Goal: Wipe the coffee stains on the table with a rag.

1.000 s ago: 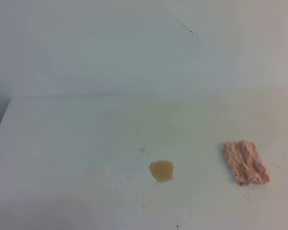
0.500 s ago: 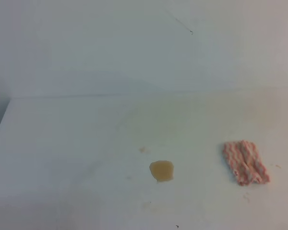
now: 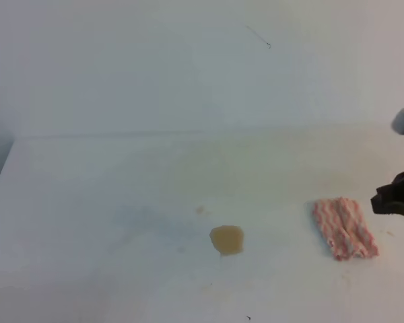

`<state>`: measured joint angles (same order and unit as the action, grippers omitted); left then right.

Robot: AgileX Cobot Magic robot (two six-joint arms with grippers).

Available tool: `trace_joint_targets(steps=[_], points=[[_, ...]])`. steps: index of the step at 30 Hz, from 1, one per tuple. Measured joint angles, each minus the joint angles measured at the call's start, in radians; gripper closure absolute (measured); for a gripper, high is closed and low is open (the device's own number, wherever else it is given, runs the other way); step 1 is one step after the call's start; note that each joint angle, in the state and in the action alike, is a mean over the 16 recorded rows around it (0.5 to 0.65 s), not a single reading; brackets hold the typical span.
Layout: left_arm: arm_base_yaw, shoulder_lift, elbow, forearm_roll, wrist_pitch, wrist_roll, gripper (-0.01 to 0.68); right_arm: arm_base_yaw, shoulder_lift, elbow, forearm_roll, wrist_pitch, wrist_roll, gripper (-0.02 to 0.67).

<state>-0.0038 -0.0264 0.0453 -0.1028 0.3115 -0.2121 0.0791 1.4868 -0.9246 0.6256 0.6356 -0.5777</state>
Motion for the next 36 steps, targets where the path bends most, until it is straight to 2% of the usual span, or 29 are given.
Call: trace_joint_targets(steps=[5,10,18,22,27,36], points=[[0.0,0.0,0.0,0.0,0.0,0.0,0.674,0.094,0.096,-0.074,-0.23,-0.011,0.196,0.609],[0.0,0.0,0.0,0.0,-0.001,0.0,0.674,0.158,0.182,-0.146,-0.388,0.001,0.347,0.515],[0.0,0.0,0.0,0.0,-0.001,0.0,0.673,0.181,0.308,-0.223,-0.433,0.034,0.403,0.357],[0.0,0.0,0.0,0.0,0.0,0.0,0.673,0.181,0.364,-0.246,-0.428,0.042,0.402,0.32],[0.0,0.0,0.0,0.0,0.002,0.0,0.673,0.181,0.427,-0.272,-0.422,0.055,0.401,0.367],[0.0,0.0,0.0,0.0,0.003,0.0,0.674,0.184,0.512,-0.33,-0.367,0.125,0.358,0.555]])
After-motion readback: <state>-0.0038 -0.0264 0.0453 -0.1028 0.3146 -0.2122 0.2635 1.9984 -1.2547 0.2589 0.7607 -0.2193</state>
